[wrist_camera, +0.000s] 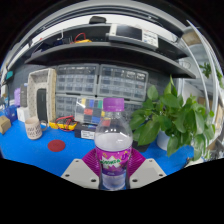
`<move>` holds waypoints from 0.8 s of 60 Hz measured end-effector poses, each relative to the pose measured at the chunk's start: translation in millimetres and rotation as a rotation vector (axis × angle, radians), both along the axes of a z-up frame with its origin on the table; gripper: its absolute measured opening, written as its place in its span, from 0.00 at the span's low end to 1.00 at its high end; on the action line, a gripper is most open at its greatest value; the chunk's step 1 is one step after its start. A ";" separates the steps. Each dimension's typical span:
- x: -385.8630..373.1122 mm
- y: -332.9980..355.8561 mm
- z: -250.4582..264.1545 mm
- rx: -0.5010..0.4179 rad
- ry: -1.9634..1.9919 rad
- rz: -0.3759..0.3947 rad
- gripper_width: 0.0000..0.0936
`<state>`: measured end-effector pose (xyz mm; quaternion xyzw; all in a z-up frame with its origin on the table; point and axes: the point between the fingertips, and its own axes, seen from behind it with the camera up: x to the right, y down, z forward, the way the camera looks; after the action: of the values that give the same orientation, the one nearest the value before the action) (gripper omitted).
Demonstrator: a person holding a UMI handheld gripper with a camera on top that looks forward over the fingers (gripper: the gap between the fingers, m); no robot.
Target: Pour water
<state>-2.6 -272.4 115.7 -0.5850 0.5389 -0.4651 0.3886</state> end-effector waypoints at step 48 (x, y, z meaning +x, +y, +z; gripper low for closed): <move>139.1 259.4 13.4 -1.450 0.128 0.401 0.33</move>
<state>136.5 -13.0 129.2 -0.8068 0.0026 -0.5888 -0.0486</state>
